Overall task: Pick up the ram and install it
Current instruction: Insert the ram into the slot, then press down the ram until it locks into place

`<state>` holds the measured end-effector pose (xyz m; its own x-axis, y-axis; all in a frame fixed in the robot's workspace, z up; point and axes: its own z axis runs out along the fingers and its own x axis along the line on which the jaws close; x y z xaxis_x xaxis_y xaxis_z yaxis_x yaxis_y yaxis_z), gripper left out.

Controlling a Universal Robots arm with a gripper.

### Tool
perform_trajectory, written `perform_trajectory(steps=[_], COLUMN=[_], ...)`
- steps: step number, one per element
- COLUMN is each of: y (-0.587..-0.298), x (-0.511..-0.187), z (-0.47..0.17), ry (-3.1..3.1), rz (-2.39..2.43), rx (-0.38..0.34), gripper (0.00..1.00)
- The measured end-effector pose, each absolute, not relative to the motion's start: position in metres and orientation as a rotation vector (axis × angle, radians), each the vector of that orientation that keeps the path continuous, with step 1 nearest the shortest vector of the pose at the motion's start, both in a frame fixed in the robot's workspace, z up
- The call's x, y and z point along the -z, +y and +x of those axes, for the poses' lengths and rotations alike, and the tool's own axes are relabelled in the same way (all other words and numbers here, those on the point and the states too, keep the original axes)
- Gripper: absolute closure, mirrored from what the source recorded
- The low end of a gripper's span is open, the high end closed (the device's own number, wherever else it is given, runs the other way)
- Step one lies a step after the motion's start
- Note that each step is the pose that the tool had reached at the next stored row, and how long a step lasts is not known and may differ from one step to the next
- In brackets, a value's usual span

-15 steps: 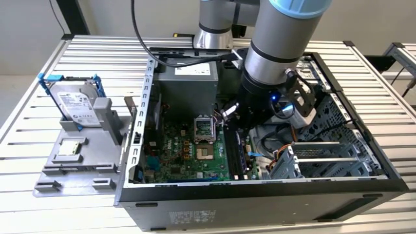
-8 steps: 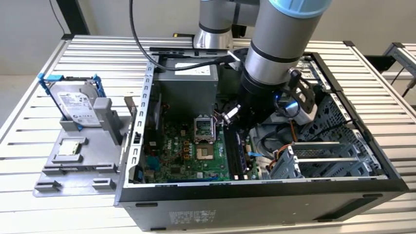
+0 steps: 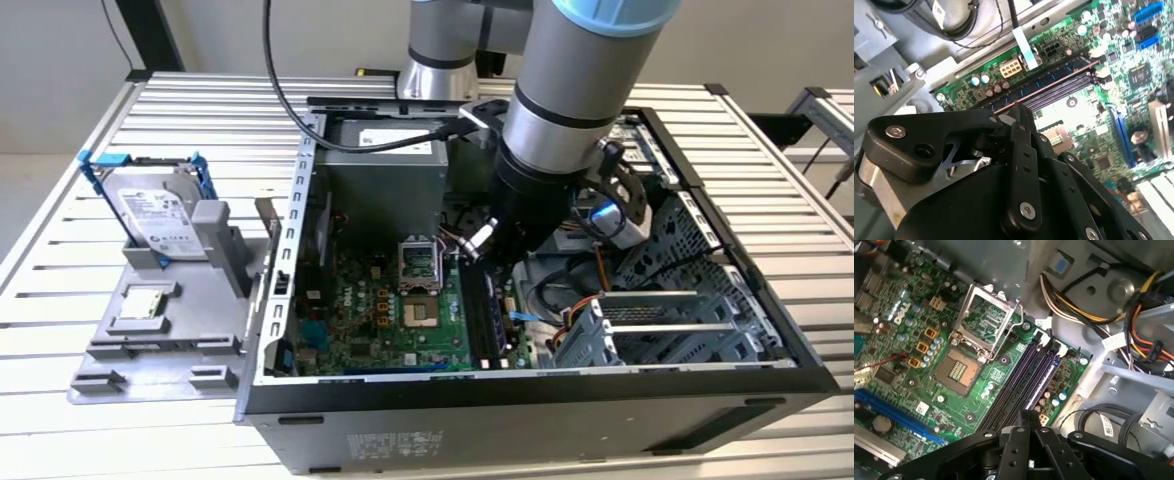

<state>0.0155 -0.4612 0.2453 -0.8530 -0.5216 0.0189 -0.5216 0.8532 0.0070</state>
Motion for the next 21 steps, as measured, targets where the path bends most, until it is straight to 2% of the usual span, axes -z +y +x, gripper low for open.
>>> perform_trajectory(steps=[21], y=[-0.4612], x=[-0.2453], z=[0.0154], ry=[-2.79], rz=[1.401], rx=[-0.004], gripper=[1.0])
